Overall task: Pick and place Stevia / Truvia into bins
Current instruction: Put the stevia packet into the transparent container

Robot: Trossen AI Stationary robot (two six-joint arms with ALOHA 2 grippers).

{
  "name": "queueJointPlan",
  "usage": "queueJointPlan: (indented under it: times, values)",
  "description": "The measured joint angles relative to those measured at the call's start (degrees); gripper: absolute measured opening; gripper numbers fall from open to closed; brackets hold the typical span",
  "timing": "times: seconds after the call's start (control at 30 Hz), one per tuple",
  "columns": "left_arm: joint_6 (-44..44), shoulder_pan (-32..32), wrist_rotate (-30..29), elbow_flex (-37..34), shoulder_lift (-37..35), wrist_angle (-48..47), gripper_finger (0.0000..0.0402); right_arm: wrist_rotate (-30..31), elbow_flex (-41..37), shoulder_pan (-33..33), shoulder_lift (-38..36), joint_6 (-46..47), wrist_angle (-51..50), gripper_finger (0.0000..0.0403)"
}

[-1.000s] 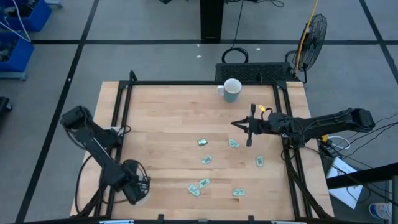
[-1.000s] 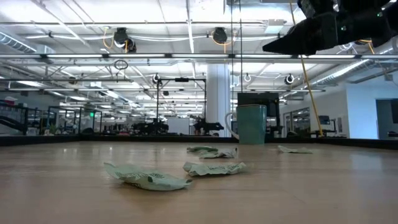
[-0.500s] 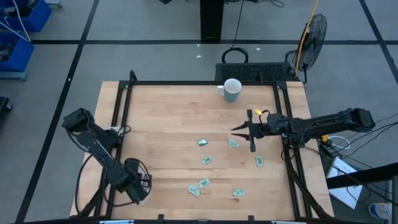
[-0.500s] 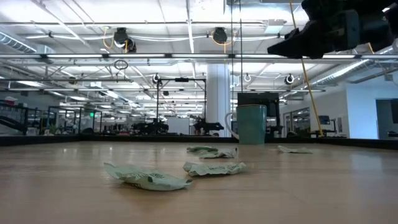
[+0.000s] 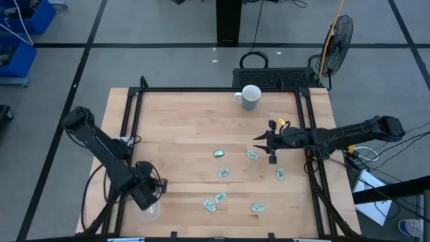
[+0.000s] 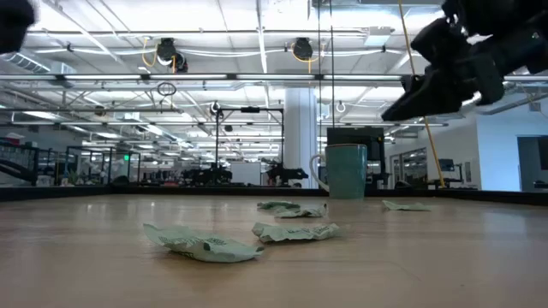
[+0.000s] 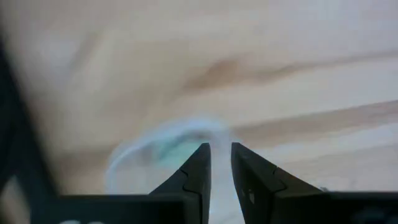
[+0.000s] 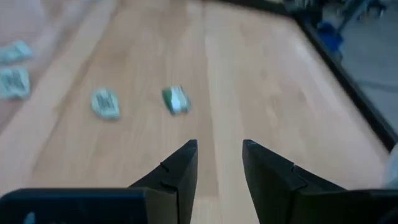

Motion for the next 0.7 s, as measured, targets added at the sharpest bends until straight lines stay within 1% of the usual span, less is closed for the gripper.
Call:
queueJointPlan:
  times: [0.07, 0.13, 0.23, 0.33, 0.37, 0.43, 0.53, 0.6, 0.67, 0.7]
  values:
    - [3.11, 0.79, -9.21, 0.00, -2.39, 0.02, 0.0054, 0.01, 0.04, -0.09, 0.54, 1.76, -3.00, 0.0124]
    - [8.51, 1.68, -20.50, 0.00, -4.57, 0.11, 0.0046, -0.06, 0.04, -0.28, 1.79, 3.69, -5.37, 0.0124]
    - [16.86, 3.35, -35.38, 0.00, -7.19, 0.14, 0.0036, -0.16, 0.04, -0.90, 4.47, 5.86, -5.71, 0.0124]
    - [21.53, 5.22, -46.25, 0.00, -8.29, 0.01, 0.0031, -0.39, 0.04, -1.79, 8.10, 8.93, -5.25, 0.0124]
    - [22.84, 5.92, -48.41, 0.00, -8.34, 0.02, 0.0031, -0.36, 0.04, -2.06, 9.39, 9.47, -5.14, 0.0124]
    - [24.61, 7.49, -49.36, 0.00, -8.34, 0.07, 0.0032, -0.25, 0.04, -2.71, 11.92, 9.52, -3.84, 0.0124]
    - [28.25, 10.02, -46.03, 0.00, -8.32, 0.09, 0.0032, -0.60, 0.06, -3.55, 15.25, 9.36, 0.24, 0.0124]
    - [30.36, 11.72, -43.61, 0.00, -8.30, 0.10, 0.0033, -3.10, 0.09, -4.25, 17.48, 9.42, 2.94, 0.0123]
    - [32.82, 12.98, -43.03, 0.01, -8.30, 0.09, 0.0033, -6.19, 0.11, -4.73, 19.72, 10.45, 4.83, 0.0123]
    - [34.09, 13.45, -43.06, 0.00, -8.30, 0.12, 0.0033, -6.64, 0.11, -4.89, 20.85, 11.08, 5.65, 0.0123]
